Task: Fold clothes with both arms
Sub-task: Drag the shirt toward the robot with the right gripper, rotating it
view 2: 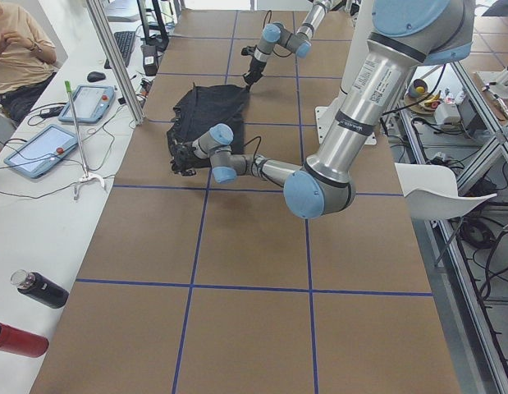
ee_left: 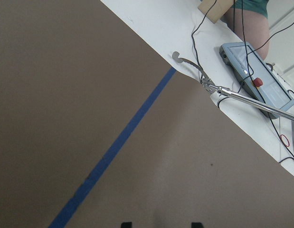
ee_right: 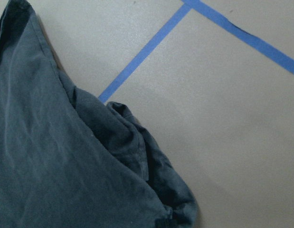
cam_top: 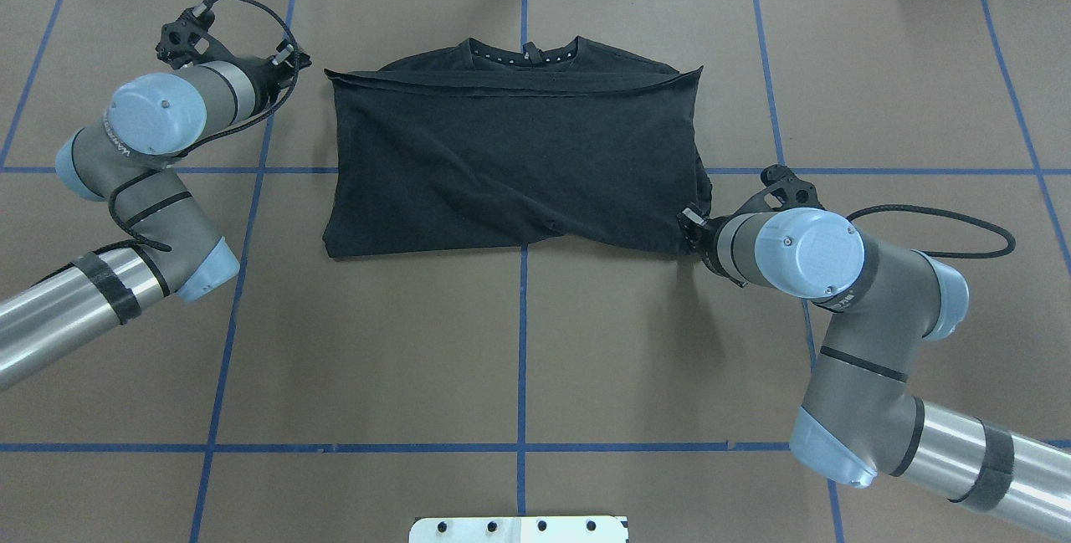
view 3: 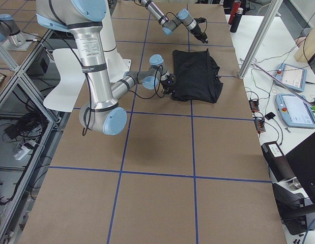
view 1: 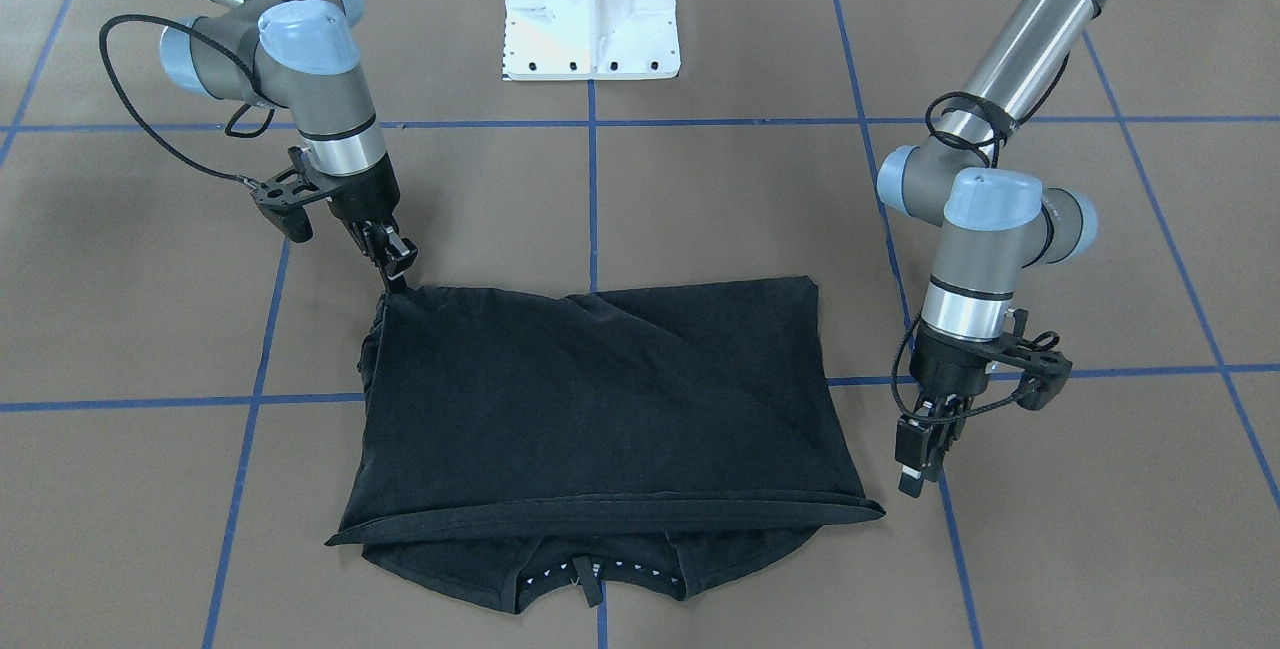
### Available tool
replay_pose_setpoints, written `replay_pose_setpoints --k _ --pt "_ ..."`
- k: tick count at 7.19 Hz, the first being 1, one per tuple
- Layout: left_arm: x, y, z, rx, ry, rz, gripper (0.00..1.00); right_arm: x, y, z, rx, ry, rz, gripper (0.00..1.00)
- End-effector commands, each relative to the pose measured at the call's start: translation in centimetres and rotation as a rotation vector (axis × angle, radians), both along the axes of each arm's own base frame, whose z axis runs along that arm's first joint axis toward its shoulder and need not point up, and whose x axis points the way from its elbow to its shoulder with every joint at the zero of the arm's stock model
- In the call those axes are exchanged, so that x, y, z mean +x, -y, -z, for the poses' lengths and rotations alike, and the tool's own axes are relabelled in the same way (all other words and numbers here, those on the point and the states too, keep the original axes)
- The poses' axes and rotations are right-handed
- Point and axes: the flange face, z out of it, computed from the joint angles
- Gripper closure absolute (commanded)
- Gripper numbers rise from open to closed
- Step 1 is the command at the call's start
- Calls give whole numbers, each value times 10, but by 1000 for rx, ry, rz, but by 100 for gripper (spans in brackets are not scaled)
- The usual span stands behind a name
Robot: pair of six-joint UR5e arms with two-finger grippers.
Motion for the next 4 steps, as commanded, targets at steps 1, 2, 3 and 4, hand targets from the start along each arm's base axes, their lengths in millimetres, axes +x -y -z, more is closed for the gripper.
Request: replay_pose_setpoints --k 1,2,3,4 --pt "1 0 3 3 -3 -2 49 37 -22 7 3 29 14 100" --pt "1 0 7 8 -8 -2 49 59 -45 19 -30 28 58 100" --pt "0 0 16 18 -21 -2 49 70 -80 36 -49 29 123 100" --pt "-2 -3 30 33 -41 -11 50 64 -125 43 -53 24 214 100"
